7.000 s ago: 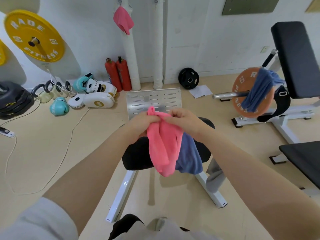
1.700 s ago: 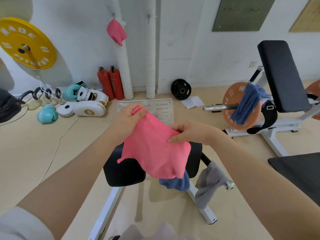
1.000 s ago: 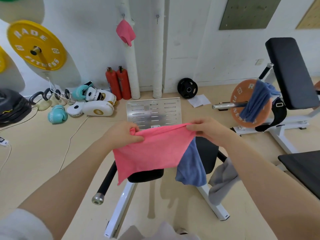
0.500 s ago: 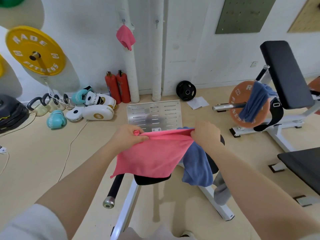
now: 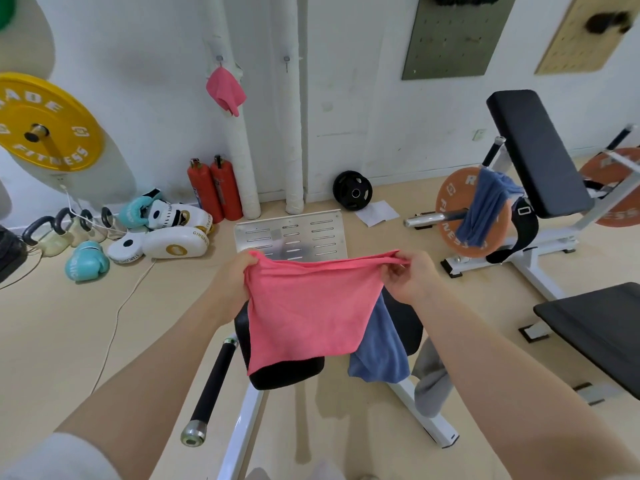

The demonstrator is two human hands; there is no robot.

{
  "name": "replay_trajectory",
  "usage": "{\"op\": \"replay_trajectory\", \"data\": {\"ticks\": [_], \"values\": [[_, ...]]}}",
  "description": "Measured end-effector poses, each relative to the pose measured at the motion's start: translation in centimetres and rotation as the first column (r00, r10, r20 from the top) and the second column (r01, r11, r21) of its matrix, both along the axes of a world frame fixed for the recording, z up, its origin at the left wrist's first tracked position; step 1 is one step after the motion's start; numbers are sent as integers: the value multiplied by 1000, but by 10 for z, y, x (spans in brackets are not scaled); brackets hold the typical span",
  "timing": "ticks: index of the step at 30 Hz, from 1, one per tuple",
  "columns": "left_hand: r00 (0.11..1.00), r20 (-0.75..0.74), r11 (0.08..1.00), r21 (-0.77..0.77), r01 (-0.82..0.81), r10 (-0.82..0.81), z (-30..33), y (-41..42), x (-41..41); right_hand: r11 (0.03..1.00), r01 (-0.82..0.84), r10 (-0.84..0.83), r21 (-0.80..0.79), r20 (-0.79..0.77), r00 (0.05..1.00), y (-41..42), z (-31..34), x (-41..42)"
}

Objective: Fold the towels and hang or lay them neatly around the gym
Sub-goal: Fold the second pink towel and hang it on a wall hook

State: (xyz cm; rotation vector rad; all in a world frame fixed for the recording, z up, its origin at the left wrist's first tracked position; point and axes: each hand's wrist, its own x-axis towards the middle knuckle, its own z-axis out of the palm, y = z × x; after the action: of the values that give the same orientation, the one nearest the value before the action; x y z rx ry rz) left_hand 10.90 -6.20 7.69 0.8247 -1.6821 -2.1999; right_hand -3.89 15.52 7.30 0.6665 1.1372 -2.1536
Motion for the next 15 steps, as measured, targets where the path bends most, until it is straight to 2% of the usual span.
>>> {"op": "replay_trajectory", "data": {"ticks": [2,4,7,9,10,12,13,14,15], "values": [[1000,14,998,-56,23,-22,0,3,-5,995,-10,13,95,-29,1000,5,-3,-9],[997,74,988,-156,4,8,-4,3,-12,957,-27,57,287,-98,994,11,-6,-19],[993,114,952,-305,-1,37,-5,7,-25,815,8,211,580,-309,927,20,-10,-37],[994,72,910,-411,-50,87,-3,11,-31,638,60,432,768,-421,798,28,-7,-44],[993,34,889,-450,-84,111,-3,13,-34,522,109,542,846,-428,723,34,-6,-47],[991,-16,863,-490,-123,132,-2,18,-38,249,205,724,946,-323,610,44,-2,-53],[990,-33,859,-494,-134,136,-3,21,-42,136,242,769,961,-256,585,49,0,-57],[989,-53,858,-491,-149,142,-3,25,-46,79,255,779,964,-219,587,51,0,-59],[987,-69,858,-487,-163,148,-4,28,-50,85,233,766,969,-213,606,53,1,-63]]}}
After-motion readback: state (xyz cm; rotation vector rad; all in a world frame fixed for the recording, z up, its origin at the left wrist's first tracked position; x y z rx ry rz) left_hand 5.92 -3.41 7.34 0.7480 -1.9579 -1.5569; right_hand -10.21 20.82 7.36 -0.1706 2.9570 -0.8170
